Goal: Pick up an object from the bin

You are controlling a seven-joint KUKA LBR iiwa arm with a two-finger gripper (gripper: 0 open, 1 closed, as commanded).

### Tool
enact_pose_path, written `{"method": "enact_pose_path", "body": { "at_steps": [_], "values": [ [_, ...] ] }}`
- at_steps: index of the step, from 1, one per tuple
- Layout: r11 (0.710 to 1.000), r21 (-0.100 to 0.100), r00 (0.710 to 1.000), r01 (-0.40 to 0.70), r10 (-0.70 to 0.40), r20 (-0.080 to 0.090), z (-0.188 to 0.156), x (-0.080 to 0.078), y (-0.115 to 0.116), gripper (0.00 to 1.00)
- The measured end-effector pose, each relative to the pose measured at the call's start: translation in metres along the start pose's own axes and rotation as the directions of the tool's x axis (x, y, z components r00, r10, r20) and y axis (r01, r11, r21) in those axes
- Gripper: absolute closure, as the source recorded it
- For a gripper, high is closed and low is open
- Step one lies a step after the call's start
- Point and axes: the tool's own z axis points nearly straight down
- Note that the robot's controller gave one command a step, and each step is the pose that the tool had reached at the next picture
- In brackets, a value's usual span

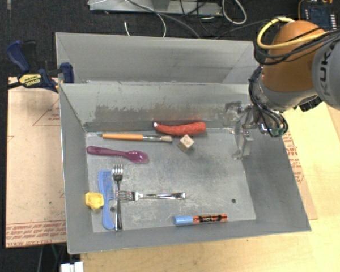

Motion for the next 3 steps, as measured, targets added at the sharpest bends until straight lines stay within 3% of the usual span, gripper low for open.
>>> {"method": "enact_pose_path", "body": {
  "at_steps": [1,2,3],
  "values": [
    [1.0,0.001,1.0,0.003,-0.003,0.008,-0.005,-0.002,0.001,0.0],
    [0.996,-0.003,0.996,-0.088,0.088,0.013,0.11,-0.027,0.091,0.0],
    [0.995,0.002,0.995,-0.098,0.098,0.021,0.077,-0.012,0.089,0.0]
  ]
}}
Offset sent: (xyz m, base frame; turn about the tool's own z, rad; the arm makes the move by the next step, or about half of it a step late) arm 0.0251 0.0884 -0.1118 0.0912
